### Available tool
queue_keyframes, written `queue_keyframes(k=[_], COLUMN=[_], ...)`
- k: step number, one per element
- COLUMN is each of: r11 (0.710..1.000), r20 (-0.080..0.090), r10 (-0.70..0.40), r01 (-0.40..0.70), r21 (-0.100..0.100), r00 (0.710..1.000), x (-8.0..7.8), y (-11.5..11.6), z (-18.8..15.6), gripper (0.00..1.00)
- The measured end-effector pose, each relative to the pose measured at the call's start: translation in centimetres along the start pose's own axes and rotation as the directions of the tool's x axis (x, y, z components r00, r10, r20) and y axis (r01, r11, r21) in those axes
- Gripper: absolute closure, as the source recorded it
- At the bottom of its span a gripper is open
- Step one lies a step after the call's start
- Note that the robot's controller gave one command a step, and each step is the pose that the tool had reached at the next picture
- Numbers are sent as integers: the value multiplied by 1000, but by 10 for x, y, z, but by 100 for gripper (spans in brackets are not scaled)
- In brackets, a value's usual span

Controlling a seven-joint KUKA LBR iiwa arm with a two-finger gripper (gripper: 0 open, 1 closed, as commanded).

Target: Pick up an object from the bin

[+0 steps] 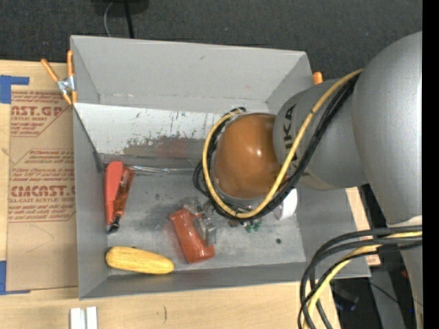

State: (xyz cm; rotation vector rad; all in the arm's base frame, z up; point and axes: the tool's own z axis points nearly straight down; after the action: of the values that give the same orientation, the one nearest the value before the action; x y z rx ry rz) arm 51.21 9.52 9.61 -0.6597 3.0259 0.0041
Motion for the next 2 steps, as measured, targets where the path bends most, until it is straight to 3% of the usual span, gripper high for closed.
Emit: queue_keyframes(k=[1,2], r11=[1000,1000], r20=[-20,-16], r10=[-19,-13], r01=[18,13], r21=[-4,-4], r00=[1000,1000], x=[-3,-1], y=[1,-2], z=[-34,-92], gripper=[100,100])
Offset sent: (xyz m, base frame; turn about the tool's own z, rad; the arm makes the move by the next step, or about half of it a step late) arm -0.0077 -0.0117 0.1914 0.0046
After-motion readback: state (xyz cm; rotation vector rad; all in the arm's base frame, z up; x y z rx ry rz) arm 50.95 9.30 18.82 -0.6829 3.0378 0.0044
